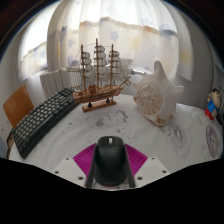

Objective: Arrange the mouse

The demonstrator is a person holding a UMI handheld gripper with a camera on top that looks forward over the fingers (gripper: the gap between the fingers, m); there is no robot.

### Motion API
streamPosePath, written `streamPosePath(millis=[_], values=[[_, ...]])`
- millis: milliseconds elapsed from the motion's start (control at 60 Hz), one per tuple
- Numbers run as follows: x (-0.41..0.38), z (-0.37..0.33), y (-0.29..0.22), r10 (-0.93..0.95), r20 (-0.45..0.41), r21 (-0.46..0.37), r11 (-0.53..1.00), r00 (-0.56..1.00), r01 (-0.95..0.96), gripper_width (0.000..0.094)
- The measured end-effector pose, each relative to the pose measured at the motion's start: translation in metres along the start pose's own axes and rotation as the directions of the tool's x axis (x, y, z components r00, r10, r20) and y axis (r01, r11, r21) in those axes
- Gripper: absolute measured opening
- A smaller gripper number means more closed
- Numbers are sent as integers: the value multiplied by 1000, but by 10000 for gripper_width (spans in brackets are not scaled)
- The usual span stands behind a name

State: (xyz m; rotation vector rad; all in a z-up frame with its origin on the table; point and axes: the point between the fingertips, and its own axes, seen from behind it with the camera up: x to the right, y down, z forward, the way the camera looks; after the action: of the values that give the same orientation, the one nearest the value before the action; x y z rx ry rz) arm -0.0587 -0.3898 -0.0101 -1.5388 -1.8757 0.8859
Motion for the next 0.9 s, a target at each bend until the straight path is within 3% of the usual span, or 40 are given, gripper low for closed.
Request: streamPosePath(millis=[150, 317, 417, 517, 583, 650, 800, 900], values=[[1, -11, -15, 32, 76, -46, 999, 997, -29, 467], [57, -90, -101, 84, 144, 62, 994, 986, -94, 467], [138, -134, -152, 34, 84, 166, 985, 996, -48, 466], [237, -154, -170, 66, 2, 206, 976, 998, -65, 465], [315, -156, -164, 59, -96, 224, 974, 994, -36, 464], [379, -144, -135, 87, -166, 189, 980, 982, -55, 463], [486, -95, -44, 223, -221, 115, 973, 950, -202, 467], [531, -70, 4, 210, -275, 68, 978, 938, -199, 471]])
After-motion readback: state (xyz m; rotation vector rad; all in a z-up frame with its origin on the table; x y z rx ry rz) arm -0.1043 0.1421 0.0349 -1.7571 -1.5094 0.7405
